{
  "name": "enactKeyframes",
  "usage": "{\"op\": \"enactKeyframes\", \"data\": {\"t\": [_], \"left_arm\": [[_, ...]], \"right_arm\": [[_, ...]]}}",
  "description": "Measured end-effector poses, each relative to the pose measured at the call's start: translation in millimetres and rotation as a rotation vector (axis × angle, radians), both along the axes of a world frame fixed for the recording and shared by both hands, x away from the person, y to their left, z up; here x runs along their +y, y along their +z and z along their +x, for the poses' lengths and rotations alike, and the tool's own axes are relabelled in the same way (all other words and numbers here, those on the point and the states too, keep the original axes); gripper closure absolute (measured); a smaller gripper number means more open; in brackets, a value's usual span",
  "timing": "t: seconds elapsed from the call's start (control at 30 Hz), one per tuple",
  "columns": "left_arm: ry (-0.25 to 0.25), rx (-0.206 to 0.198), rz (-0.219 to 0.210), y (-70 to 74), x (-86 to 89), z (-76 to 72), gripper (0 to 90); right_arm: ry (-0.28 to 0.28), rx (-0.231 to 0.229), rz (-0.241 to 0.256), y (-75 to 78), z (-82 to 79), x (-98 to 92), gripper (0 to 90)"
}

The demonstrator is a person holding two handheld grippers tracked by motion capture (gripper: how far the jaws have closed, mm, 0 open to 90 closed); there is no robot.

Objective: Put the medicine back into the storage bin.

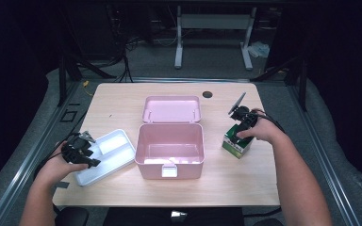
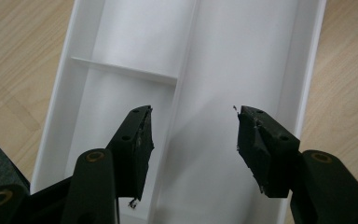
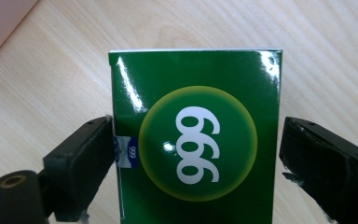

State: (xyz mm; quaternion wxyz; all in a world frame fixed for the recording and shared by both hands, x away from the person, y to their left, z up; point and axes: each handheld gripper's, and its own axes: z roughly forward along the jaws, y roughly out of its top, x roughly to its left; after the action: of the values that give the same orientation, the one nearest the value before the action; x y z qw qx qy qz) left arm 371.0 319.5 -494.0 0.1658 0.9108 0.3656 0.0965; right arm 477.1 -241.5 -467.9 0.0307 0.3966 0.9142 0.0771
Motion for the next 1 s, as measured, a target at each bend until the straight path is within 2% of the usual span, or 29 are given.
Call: {"op": "enactKeyframes", "data": {"t": [0.13, 0.33, 0.7, 1.0], "left_arm": [[0.001, 0.005, 0.0, -0.2, 0.2, -0.4, 45.3], [0.006, -0.001, 0.009, 1.4, 0.7, -2.1, 45.4], [0.002, 0.001, 0.015, 1.7, -3.0, -2.3, 45.4], [-0.001, 0.004, 0.01, 1.3, -3.1, -2.4, 45.4]], "right_arm": [[0.002, 0.031, -0.008, -2.8, 2.2, 1.1, 13.0], [-0.019, 0.051, -0.01, -5.1, 4.1, 1.0, 13.2], [-0.042, 0.054, -0.022, -3.5, 2.3, 2.0, 15.0], [-0.035, 0.046, -0.024, -3.0, 2.0, 2.4, 15.5]]}}
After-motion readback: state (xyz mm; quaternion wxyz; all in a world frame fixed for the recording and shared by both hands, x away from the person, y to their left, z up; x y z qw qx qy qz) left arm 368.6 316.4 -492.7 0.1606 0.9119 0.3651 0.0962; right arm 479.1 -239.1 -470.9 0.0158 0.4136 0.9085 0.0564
